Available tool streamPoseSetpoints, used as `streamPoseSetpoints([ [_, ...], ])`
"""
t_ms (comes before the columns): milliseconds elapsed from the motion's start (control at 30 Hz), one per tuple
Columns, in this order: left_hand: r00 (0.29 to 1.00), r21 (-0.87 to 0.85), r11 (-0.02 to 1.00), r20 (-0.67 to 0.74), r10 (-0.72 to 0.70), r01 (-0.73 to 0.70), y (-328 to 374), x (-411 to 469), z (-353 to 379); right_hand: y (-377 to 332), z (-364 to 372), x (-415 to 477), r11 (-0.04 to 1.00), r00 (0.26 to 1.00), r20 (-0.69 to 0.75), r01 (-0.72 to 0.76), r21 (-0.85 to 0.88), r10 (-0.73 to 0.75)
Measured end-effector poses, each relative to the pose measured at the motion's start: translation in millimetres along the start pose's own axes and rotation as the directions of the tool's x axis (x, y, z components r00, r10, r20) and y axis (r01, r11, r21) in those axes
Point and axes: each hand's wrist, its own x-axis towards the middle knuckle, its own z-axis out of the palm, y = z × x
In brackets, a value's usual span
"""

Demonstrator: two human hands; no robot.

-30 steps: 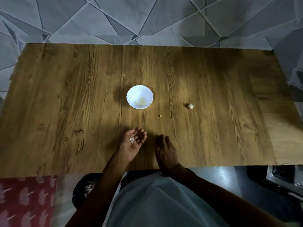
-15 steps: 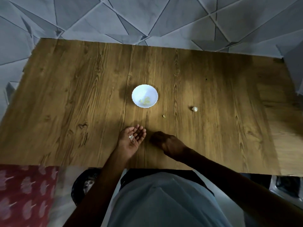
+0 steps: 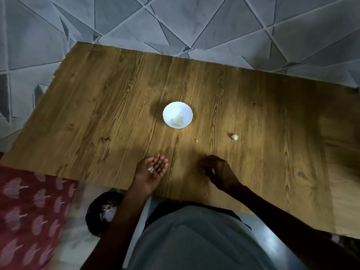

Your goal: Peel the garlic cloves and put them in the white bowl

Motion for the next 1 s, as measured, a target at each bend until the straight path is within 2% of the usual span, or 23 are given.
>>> streamPoseSetpoints([
  [100,1.0,-0.021,1.0,-0.007,-0.015,0.014,-7,-3,-4,13,2,1,0.982,0.979,0.093,0.184,-0.046,-0.179],
  [267,1.0,-0.052,0.999,-0.006,0.002,-0.002,-13,-10,-7,11,-1,14,0.973,0.966,0.11,0.23,0.035,-0.233],
  [433,1.0,-0.084,0.996,-0.008,0.022,-0.023,-16,-14,-12,8,3,28,0.912,0.908,0.145,0.406,-0.066,-0.394],
  [567,0.999,-0.121,0.992,-0.021,0.036,-0.038,-17,-16,-20,10,12,29,0.882,0.886,0.116,0.461,-0.1,-0.45],
  [700,0.999,-0.133,0.99,-0.024,0.032,-0.035,-19,-16,-27,9,19,27,0.892,0.903,0.041,0.428,-0.146,-0.427],
  [900,0.999,-0.119,0.993,-0.027,0.019,-0.022,-26,-13,-25,8,23,34,0.868,0.914,0.038,0.395,-0.3,-0.403],
  [1000,1.0,-0.116,0.993,-0.01,0.002,-0.003,-31,-9,-20,9,21,46,0.892,0.957,0.043,0.284,-0.352,-0.288],
])
